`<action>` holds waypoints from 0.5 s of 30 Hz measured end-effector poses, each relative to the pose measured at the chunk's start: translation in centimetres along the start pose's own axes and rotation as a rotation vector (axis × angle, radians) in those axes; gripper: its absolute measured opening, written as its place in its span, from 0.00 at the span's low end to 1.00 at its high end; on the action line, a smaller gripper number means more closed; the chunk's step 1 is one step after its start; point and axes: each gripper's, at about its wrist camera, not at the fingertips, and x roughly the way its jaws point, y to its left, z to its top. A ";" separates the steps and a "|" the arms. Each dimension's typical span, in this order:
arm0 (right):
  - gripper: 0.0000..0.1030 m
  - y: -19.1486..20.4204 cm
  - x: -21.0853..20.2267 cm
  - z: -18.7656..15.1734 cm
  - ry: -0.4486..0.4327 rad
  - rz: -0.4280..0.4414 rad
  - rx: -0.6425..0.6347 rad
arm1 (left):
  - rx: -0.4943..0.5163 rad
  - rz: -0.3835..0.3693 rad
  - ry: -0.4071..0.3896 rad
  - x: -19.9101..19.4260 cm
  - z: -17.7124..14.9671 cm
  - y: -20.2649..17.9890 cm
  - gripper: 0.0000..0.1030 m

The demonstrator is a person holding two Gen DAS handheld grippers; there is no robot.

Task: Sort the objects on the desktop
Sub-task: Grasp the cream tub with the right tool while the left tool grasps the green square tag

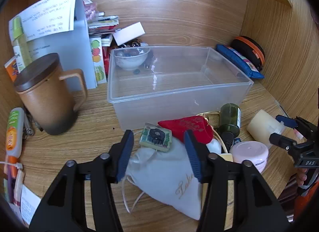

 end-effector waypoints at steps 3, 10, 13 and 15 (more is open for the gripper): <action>0.77 0.1 0.8 -0.2 0.024 0.001 0.006 | -0.003 0.003 0.008 0.6 0.2 0.4 0.48; 0.77 -0.2 2.5 -0.2 0.067 -0.015 0.005 | 0.000 0.008 0.027 1.7 0.1 1.0 0.48; 0.77 -0.4 3.0 -0.2 0.086 -0.006 0.015 | 0.005 0.008 0.032 2.0 0.2 1.0 0.48; 0.77 -0.3 3.1 -0.3 0.088 -0.006 0.008 | 0.016 0.012 0.032 2.2 0.2 0.8 0.48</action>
